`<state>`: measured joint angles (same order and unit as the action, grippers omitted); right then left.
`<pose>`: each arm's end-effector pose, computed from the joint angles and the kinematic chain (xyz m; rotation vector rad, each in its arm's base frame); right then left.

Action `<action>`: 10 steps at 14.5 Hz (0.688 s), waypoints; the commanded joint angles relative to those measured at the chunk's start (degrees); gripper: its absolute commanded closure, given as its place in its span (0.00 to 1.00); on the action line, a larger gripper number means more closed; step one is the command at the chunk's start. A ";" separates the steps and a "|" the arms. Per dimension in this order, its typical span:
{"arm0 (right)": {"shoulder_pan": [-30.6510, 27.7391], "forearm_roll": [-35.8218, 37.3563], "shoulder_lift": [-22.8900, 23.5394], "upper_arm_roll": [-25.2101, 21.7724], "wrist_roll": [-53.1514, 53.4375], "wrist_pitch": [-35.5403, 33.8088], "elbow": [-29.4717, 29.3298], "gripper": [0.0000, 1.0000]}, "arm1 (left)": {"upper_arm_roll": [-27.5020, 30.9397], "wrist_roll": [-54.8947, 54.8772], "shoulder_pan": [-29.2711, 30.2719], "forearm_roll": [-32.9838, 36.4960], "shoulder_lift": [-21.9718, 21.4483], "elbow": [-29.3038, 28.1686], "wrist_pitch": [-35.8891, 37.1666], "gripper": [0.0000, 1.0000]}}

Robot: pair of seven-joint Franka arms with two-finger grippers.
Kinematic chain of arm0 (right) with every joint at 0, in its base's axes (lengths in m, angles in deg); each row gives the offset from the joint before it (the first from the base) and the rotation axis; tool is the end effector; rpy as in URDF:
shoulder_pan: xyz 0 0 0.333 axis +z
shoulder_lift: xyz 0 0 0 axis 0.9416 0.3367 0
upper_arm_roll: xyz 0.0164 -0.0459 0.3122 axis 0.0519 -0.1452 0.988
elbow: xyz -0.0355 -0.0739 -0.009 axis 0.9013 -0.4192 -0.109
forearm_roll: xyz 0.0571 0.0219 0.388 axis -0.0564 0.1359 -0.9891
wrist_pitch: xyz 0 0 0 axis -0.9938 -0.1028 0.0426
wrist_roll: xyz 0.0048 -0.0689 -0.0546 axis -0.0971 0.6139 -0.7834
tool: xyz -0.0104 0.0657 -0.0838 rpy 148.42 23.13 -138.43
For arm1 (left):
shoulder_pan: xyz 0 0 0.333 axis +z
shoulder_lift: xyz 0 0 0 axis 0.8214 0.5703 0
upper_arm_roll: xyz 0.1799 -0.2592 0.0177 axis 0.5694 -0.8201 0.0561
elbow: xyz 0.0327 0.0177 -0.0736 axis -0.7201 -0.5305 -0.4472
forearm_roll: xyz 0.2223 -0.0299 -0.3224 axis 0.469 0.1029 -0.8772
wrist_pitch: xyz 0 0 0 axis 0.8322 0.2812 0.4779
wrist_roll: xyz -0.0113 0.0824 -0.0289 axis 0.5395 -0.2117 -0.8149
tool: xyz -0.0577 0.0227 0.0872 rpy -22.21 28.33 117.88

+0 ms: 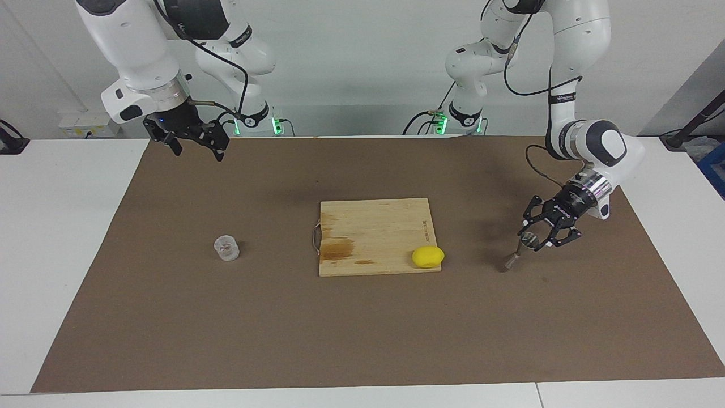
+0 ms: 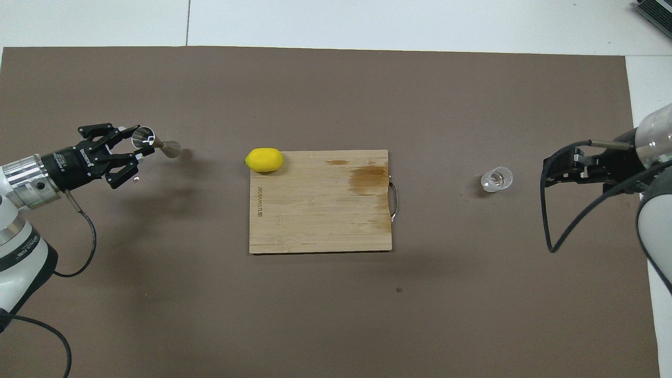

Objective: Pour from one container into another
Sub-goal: 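Lift the metal cup with the left gripper and carry it over the board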

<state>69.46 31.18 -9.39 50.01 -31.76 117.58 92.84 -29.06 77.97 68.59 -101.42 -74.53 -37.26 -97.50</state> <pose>0.5441 0.0396 0.6072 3.1082 -0.2972 -0.1172 0.5802 0.0550 0.3426 0.9393 1.7615 -0.7692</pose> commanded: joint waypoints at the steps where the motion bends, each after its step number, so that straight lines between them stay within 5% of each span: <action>1: -0.89 0.08 -1.33 0.49 -1.39 0.21 1.36 0.01 | -2.72 4.06 -1.05 -1.75 0.32 3.21 1.88 1.00; 5: -0.89 0.08 -1.33 0.49 -1.39 0.21 1.36 0.01 | -6.87 11.80 -6.31 -2.71 -0.64 5.34 -2.85 1.00; 10: -0.89 0.08 -1.33 0.49 -1.39 0.21 1.36 0.01 | -6.78 11.46 -22.47 -12.72 -1.35 5.25 -16.20 1.00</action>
<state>69.45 31.18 -9.39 50.01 -31.76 117.58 92.84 -36.60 88.64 51.82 -110.11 -75.05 -31.54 -108.53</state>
